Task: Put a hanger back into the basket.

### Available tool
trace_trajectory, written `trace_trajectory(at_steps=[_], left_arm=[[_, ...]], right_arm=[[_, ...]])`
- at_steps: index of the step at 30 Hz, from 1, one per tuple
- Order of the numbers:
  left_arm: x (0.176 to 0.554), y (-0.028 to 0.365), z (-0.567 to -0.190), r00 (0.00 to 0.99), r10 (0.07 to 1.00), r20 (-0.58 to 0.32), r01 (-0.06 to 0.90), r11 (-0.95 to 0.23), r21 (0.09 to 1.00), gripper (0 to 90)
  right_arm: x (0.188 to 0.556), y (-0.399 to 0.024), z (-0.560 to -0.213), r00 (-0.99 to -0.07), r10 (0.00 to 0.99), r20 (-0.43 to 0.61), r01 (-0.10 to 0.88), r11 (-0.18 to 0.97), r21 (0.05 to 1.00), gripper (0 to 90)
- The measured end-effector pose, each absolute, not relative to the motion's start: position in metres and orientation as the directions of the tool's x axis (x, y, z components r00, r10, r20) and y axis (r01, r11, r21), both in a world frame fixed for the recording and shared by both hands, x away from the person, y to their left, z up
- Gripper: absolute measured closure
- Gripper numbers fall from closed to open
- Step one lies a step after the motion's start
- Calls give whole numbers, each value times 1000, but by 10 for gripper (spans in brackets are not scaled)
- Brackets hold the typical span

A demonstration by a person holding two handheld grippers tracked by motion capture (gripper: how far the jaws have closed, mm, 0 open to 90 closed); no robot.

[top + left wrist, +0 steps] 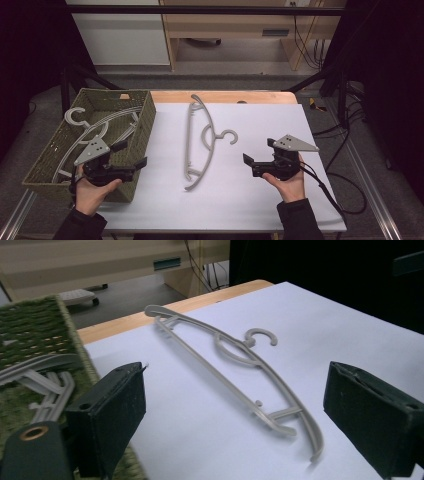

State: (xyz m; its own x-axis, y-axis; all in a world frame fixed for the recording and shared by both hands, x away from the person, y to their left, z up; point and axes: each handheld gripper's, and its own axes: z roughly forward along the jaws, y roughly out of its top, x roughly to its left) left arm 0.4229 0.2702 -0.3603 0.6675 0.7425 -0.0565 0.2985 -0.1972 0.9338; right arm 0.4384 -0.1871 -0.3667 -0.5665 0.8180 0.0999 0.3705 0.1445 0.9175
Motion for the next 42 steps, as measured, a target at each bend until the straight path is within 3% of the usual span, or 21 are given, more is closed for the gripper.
trace_trajectory(at_steps=[14,28,42], left_arm=[[413,245,-373,698,716,-26,284,-243,928,101],[414,238,-376,718,696,-6,271,-271,924,97],[416,242,-376,709,705,-13,275,-260,926,99]], right_arm=[[460,-145,-375,-567,819,91,421,192,887,70],[493,-84,-418,-557,827,79,546,292,785,142],[523,-47,-466,-499,865,50,653,337,678,319]])
